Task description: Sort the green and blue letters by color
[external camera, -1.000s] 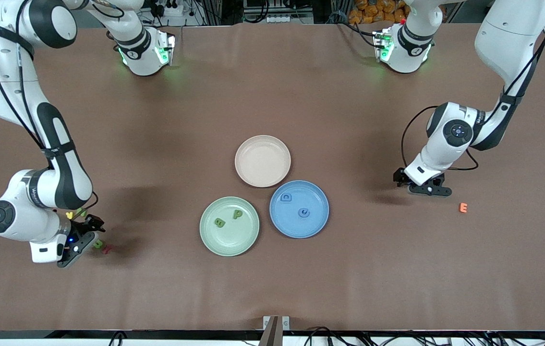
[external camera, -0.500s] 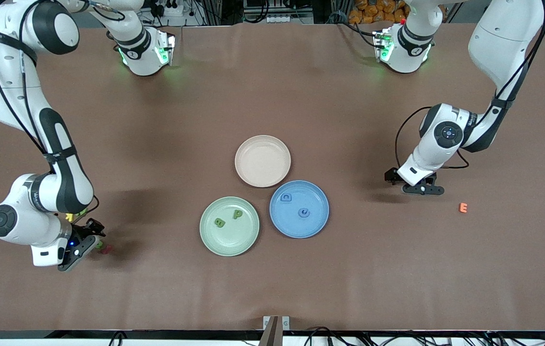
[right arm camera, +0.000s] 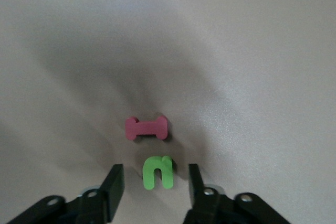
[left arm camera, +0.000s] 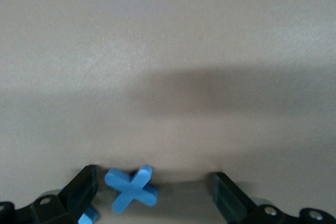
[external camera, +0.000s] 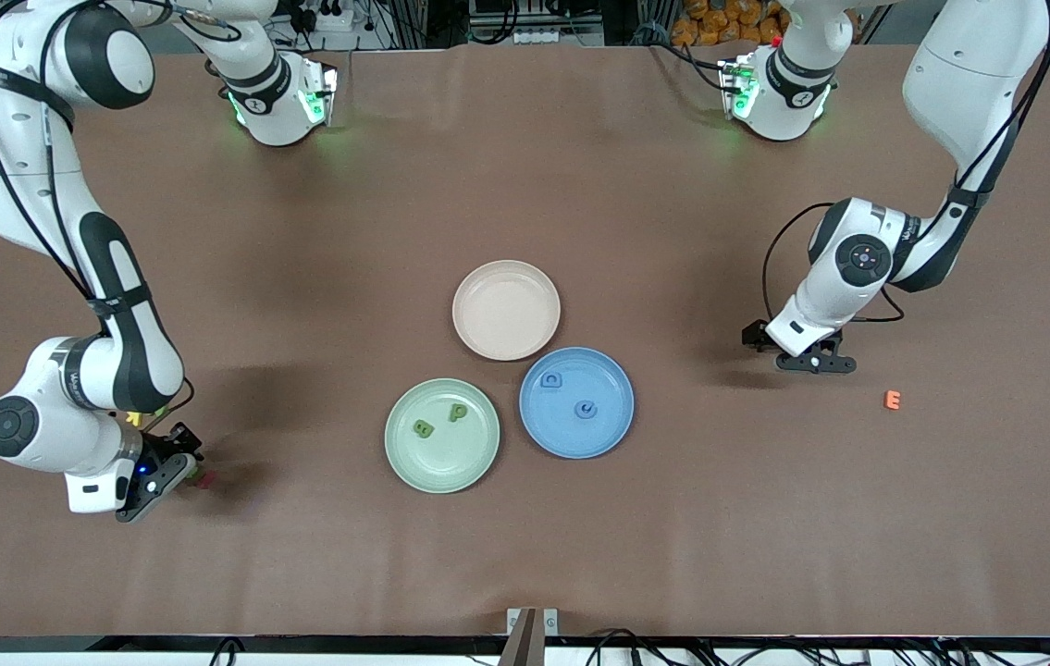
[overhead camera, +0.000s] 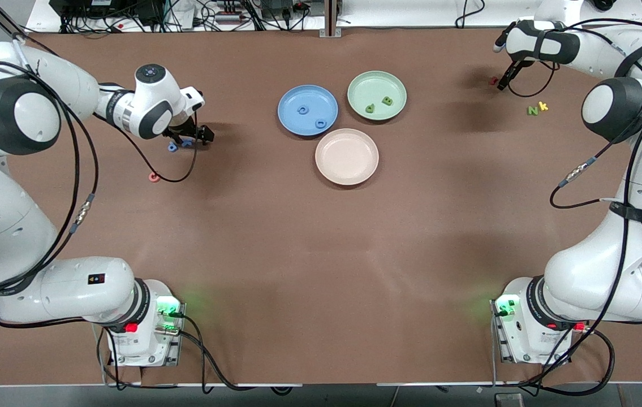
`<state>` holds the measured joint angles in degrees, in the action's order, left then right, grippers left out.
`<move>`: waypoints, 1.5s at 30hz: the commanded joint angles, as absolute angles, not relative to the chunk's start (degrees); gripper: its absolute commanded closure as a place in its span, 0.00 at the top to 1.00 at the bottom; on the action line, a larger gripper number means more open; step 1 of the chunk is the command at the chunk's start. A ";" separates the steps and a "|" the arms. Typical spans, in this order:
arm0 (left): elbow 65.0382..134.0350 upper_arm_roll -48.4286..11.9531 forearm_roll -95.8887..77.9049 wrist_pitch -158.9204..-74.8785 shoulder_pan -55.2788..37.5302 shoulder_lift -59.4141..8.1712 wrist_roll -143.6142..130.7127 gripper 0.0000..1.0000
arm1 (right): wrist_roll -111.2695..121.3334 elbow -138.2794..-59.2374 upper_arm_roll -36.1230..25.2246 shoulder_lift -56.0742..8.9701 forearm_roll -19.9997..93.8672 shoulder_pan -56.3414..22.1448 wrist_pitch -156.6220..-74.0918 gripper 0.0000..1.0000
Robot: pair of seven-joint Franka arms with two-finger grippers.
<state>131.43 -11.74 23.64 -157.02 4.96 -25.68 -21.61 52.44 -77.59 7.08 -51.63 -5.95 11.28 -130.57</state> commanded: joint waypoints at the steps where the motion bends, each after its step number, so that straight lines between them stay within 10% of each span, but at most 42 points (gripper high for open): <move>1: 133.24 -11.69 25.49 -153.99 5.19 -24.00 -23.20 1.00 | 52.82 -75.67 7.91 -53.17 -6.42 12.13 -130.52 0.54; 8: 133.15 -11.69 25.49 -153.46 5.19 -24.00 -24.34 0.99 | 53.00 -75.67 7.91 -53.26 -6.42 12.13 -130.96 0.48; 15: 132.98 -11.78 25.40 -153.46 5.27 -23.99 -25.31 0.19 | 53.00 -75.76 7.91 -53.44 -6.33 12.04 -131.04 0.22; 18: 132.45 -11.78 25.40 -153.46 5.19 -24.17 -27.07 0.00 | 53.00 -75.76 7.91 -53.53 -6.33 12.04 -131.13 0.20; 45: 113.22 -19.69 19.25 -145.02 -2.36 -28.91 -50.69 0.00 | 40.71 -75.67 11.86 -49.05 0.00 10.11 -126.92 0.04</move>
<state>120.32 -18.67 20.89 -147.19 2.99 -24.73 -40.76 47.19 -75.53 9.56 -51.11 -1.87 10.70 -130.15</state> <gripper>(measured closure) 0.626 0.749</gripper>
